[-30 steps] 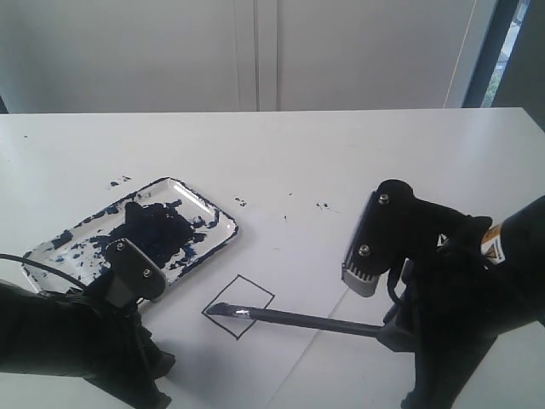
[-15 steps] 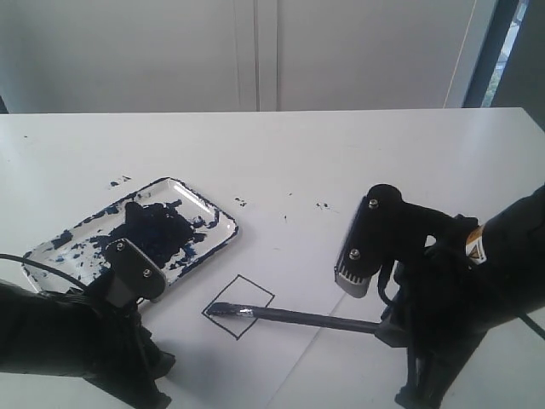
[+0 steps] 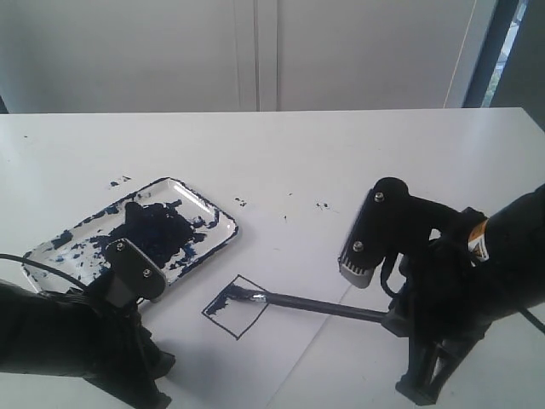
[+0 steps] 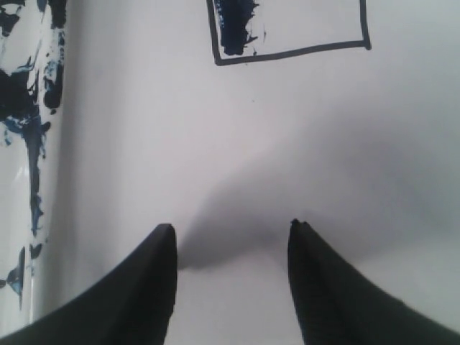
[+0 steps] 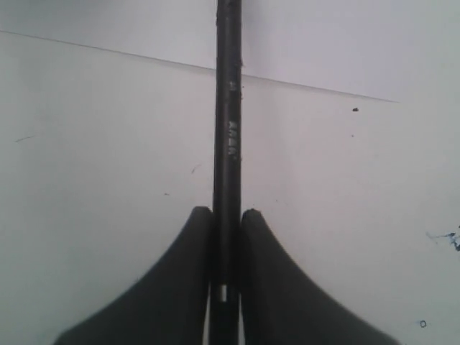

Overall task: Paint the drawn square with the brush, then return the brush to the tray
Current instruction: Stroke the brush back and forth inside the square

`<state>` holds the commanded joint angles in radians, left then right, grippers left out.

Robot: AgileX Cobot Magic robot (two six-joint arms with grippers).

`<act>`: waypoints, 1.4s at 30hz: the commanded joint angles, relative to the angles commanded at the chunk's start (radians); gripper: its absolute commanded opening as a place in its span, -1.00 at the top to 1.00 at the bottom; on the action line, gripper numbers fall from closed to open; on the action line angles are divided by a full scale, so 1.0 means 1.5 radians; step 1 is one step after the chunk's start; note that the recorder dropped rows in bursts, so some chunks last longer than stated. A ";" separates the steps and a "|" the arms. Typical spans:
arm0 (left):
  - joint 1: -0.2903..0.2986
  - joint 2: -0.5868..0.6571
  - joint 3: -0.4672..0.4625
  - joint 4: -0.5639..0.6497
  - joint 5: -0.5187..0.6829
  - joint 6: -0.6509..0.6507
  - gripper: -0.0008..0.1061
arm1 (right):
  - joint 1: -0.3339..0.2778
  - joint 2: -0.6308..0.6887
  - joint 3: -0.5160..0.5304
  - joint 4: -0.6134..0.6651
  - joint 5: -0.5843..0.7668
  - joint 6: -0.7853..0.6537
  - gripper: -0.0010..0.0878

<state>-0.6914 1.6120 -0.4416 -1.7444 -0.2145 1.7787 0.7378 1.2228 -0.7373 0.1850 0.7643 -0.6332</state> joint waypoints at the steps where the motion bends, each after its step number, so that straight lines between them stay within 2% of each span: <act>1: 0.000 0.000 0.000 0.000 0.000 0.000 -0.01 | 0.000 0.000 0.000 0.000 0.000 0.000 0.98; 3: 0.000 0.000 0.000 0.000 0.000 0.000 -0.01 | 0.000 0.000 0.000 -0.016 -0.002 0.001 0.98; 6: 0.000 0.000 0.000 0.000 0.000 0.000 -0.01 | 0.000 0.000 0.000 -0.090 -0.031 0.069 0.98; 16: 0.000 0.000 0.000 0.000 -0.001 0.000 -0.01 | 0.000 0.014 0.000 -0.107 -0.053 0.084 0.98; 20: 0.000 0.000 0.000 0.000 -0.001 0.000 -0.01 | 0.000 0.014 0.000 -0.141 -0.052 0.123 0.98; 32: 0.000 0.000 0.000 0.000 -0.001 0.000 -0.01 | 0.000 -0.008 0.000 -0.132 -0.006 0.126 0.98; 42: 0.000 0.000 0.000 0.000 -0.001 0.000 -0.01 | 0.000 -0.020 0.000 -0.051 0.021 0.056 0.98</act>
<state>-0.6914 1.6120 -0.4416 -1.7444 -0.2166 1.7787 0.7378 1.1922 -0.7373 0.1091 0.7964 -0.5499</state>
